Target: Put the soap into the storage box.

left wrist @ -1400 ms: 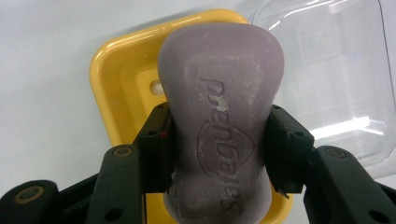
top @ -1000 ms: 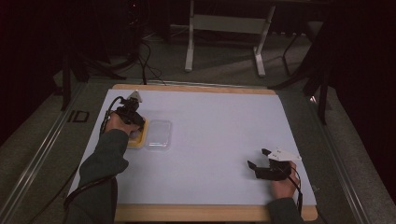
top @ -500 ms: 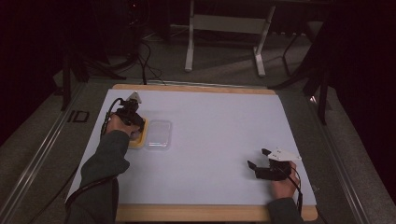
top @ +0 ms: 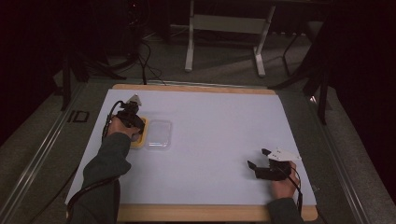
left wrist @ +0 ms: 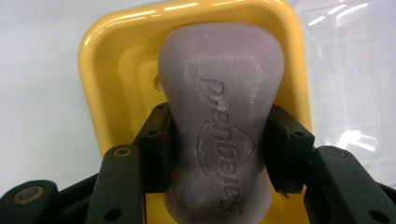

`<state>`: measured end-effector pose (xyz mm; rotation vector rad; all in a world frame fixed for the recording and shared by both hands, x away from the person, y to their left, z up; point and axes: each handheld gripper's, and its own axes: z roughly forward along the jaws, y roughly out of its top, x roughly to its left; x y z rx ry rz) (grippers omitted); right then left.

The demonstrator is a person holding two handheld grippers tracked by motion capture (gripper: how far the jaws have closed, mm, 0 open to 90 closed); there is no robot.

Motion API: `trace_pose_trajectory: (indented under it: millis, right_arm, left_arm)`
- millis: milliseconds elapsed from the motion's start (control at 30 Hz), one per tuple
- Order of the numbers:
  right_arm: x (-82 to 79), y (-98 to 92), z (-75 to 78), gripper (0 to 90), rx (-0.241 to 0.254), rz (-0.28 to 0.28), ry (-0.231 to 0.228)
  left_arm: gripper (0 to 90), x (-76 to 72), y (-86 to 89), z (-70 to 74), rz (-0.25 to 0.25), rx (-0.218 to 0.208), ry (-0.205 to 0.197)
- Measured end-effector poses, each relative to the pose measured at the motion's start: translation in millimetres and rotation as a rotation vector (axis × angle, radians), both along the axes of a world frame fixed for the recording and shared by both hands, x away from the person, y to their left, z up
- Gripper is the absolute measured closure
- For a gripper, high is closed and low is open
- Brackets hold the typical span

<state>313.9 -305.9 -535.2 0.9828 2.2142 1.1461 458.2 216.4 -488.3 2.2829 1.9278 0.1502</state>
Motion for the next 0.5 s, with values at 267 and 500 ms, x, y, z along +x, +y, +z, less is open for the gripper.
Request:
trace_pose_trajectory:
  millis: [267,500]
  right_arm:
    - [0.0,0.1,0.0,18.9,-0.001,0.001,0.000]
    - [0.3,0.3,0.0,18.8,-0.004,0.003,0.002]
  left_arm:
    - [40.0,0.1,4.8,3.7,0.009,-0.016,0.006]
    - [27.4,-8.6,6.2,21.1,-0.032,0.028,-0.042]
